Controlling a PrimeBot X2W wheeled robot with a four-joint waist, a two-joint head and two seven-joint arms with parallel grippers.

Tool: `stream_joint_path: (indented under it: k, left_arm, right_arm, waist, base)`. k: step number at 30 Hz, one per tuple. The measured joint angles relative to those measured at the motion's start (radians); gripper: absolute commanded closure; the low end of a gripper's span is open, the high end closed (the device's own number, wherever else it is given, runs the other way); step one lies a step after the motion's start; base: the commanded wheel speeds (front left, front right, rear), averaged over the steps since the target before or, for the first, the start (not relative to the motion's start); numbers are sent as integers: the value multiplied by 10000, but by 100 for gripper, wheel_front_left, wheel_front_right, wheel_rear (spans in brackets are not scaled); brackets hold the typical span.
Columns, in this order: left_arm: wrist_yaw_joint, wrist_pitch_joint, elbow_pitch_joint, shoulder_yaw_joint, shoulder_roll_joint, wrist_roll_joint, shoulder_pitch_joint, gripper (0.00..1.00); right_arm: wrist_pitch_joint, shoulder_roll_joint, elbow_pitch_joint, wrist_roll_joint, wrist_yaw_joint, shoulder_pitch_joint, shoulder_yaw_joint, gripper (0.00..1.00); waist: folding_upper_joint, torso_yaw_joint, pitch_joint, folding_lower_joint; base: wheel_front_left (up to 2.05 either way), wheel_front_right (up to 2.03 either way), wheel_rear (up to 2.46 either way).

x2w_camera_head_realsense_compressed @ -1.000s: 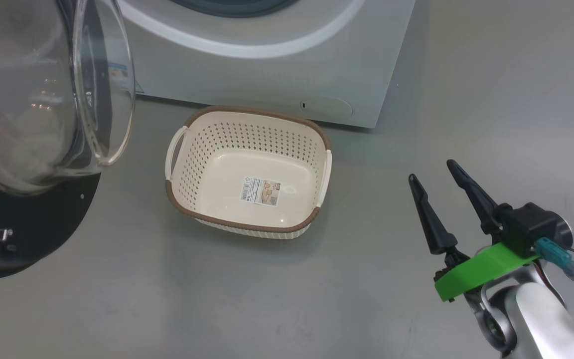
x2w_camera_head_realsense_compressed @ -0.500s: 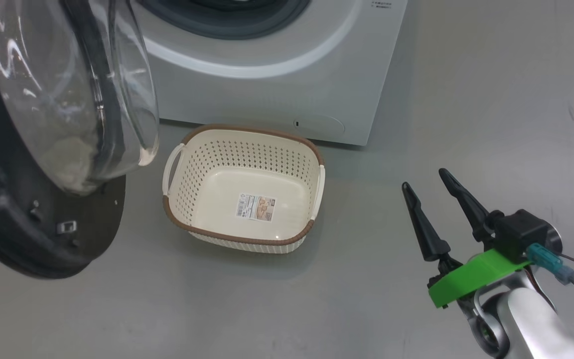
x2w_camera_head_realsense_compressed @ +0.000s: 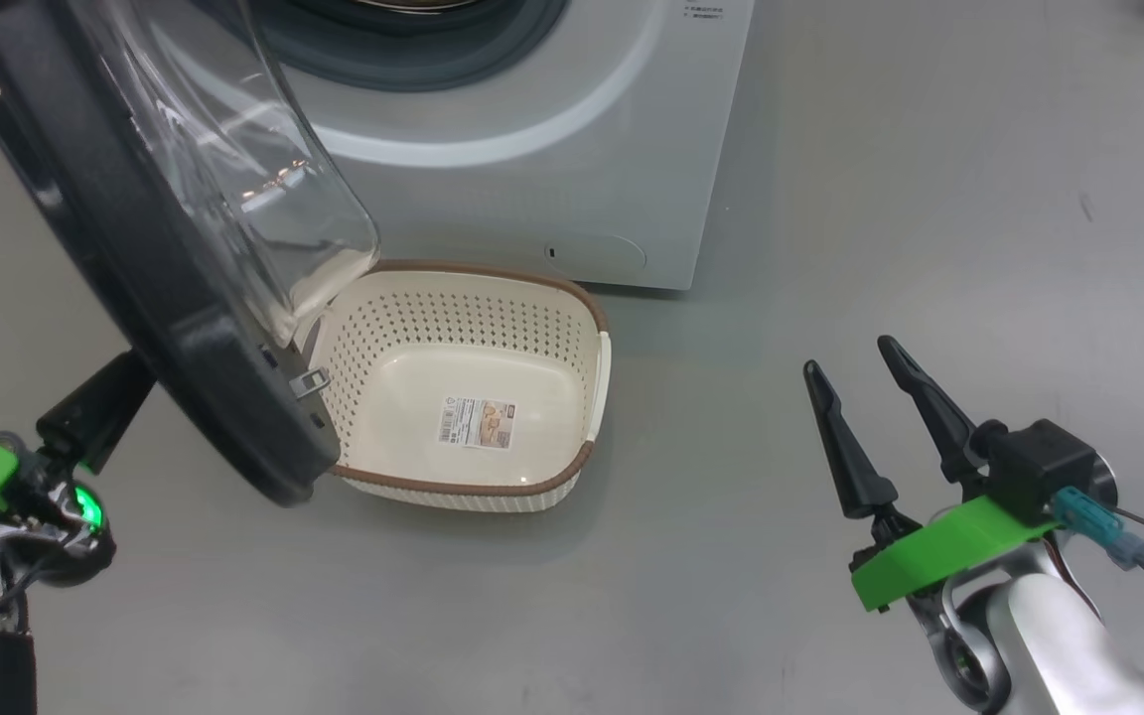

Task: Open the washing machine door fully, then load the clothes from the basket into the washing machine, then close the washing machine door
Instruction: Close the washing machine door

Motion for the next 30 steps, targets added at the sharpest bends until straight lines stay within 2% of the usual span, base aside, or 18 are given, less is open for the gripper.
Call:
stream_joint_path:
  k: [11,17,30]
  left_arm:
    - [0,-378,-44,-510,-842,2,-5,100]
    - [0,-920,117,-736,-1223,6,-73,100]
    - [0,-2522,805,-884,-1536,368,-1065,100]
  right_arm:
    - [-102,79,58,29,0,-4,-102,0]
    - [-176,176,71,29,0,-4,-163,0]
    - [-192,324,94,29,0,-15,-213,0]
  waist:
    - [0,-752,97,0]
    - [0,-1223,147,0]
    - [0,-2306,341,0]
  base:
    - [0,0,0]
    - [0,0,0]
    - [0,0,0]
